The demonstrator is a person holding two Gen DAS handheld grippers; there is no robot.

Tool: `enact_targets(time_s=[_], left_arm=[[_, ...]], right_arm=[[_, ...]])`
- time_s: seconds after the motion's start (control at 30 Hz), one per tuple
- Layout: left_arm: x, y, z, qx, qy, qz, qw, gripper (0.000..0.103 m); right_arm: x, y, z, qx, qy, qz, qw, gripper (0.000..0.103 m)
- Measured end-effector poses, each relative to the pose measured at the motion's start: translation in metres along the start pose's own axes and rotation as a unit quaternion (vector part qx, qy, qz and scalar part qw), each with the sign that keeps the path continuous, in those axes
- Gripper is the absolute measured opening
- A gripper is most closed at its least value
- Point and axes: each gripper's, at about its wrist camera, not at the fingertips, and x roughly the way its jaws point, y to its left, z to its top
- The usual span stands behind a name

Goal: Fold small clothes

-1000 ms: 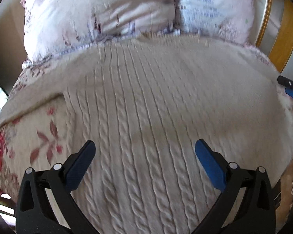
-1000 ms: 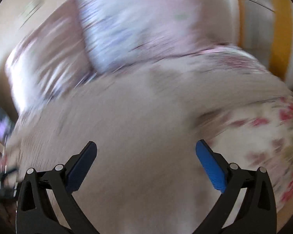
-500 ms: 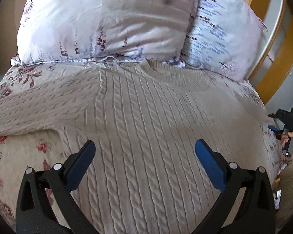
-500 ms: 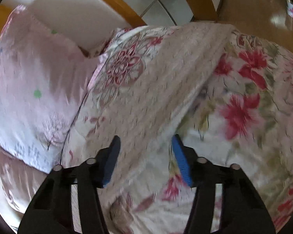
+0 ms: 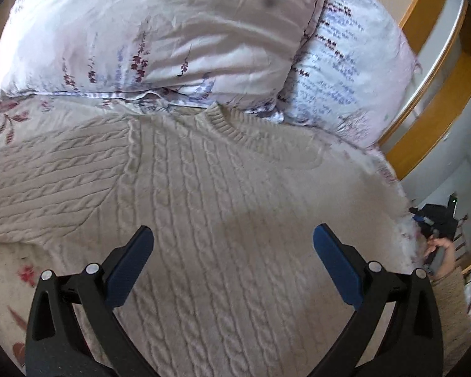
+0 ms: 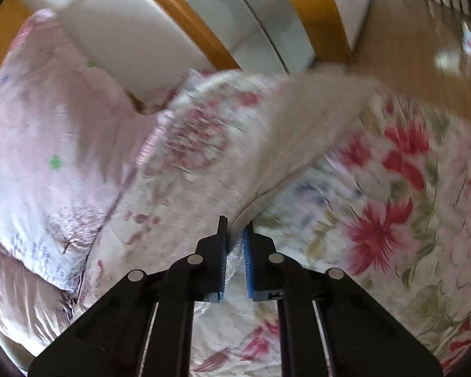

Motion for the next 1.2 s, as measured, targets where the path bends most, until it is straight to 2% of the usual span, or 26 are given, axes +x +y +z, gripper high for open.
enact_targets(time_s=[0.1, 0.17, 0.23, 0.33, 0.4, 0.47, 0.53, 0.6, 0.63, 0.7, 0.73, 0.77, 0.93, 1.0, 1.13, 1.2], left_arm=[[0.001, 0.006, 0.005, -0.027, -0.002, -0.029, 0.9992, 0.101], [0.001, 0.008, 0.007, -0.034, -0.001, -0.031, 0.9989, 0.101], [0.002, 0.009, 0.009, -0.036, -0.003, -0.025, 0.9990, 0.101], [0.003, 0.008, 0.010, -0.027, -0.010, -0.018, 0.9994, 0.101], [0.003, 0.007, 0.011, -0.023, -0.017, -0.013, 0.9995, 0.101], [0.003, 0.004, 0.011, -0.017, -0.022, -0.011, 0.9996, 0.101], [0.002, 0.000, 0.011, -0.008, -0.023, -0.017, 0.9996, 0.101], [0.001, -0.003, 0.011, -0.002, -0.023, -0.024, 0.9995, 0.101], [0.000, -0.003, 0.010, 0.000, -0.022, -0.029, 0.9993, 0.101], [-0.002, -0.003, 0.011, 0.000, -0.021, -0.038, 0.9991, 0.101], [-0.002, -0.002, 0.012, -0.002, -0.020, -0.044, 0.9988, 0.101], [-0.002, -0.001, 0.012, -0.006, -0.020, -0.048, 0.9987, 0.101], [-0.001, 0.010, 0.014, -0.043, -0.011, -0.057, 0.9974, 0.101], [-0.002, 0.015, 0.013, -0.051, -0.010, -0.061, 0.9968, 0.101], [-0.003, 0.026, 0.013, -0.068, -0.005, -0.073, 0.9950, 0.101], [-0.005, 0.031, 0.013, -0.080, -0.003, -0.077, 0.9938, 0.101]], right_arm=[[-0.021, 0.040, -0.003, -0.061, -0.024, 0.039, 0.997, 0.010], [-0.036, 0.079, -0.016, -0.111, -0.027, 0.088, 0.990, 0.010], [-0.046, 0.112, -0.036, -0.157, -0.018, 0.131, 0.979, 0.010], [-0.046, 0.164, -0.086, -0.235, 0.033, 0.190, 0.953, 0.010], [-0.033, 0.187, -0.122, -0.276, 0.074, 0.198, 0.937, 0.010], [-0.009, 0.205, -0.161, -0.314, 0.126, 0.182, 0.923, 0.010], [0.012, 0.210, -0.185, -0.326, 0.163, 0.159, 0.917, 0.010], [0.019, 0.207, -0.192, -0.313, 0.183, 0.151, 0.920, 0.011], [0.021, 0.202, -0.188, -0.288, 0.193, 0.159, 0.924, 0.013], [0.019, 0.189, -0.176, -0.228, 0.210, 0.183, 0.933, 0.026], [0.018, 0.182, -0.171, -0.202, 0.212, 0.189, 0.937, 0.045], [0.018, 0.174, -0.166, -0.173, 0.206, 0.192, 0.944, 0.055], [0.016, 0.138, -0.131, -0.067, 0.155, 0.146, 0.975, 0.054], [0.013, 0.133, -0.118, -0.057, 0.126, 0.113, 0.984, 0.049], [0.015, 0.151, -0.115, -0.106, 0.069, 0.054, 0.990, 0.018], [0.007, 0.173, -0.121, -0.164, 0.036, 0.043, 0.985, 0.012]])
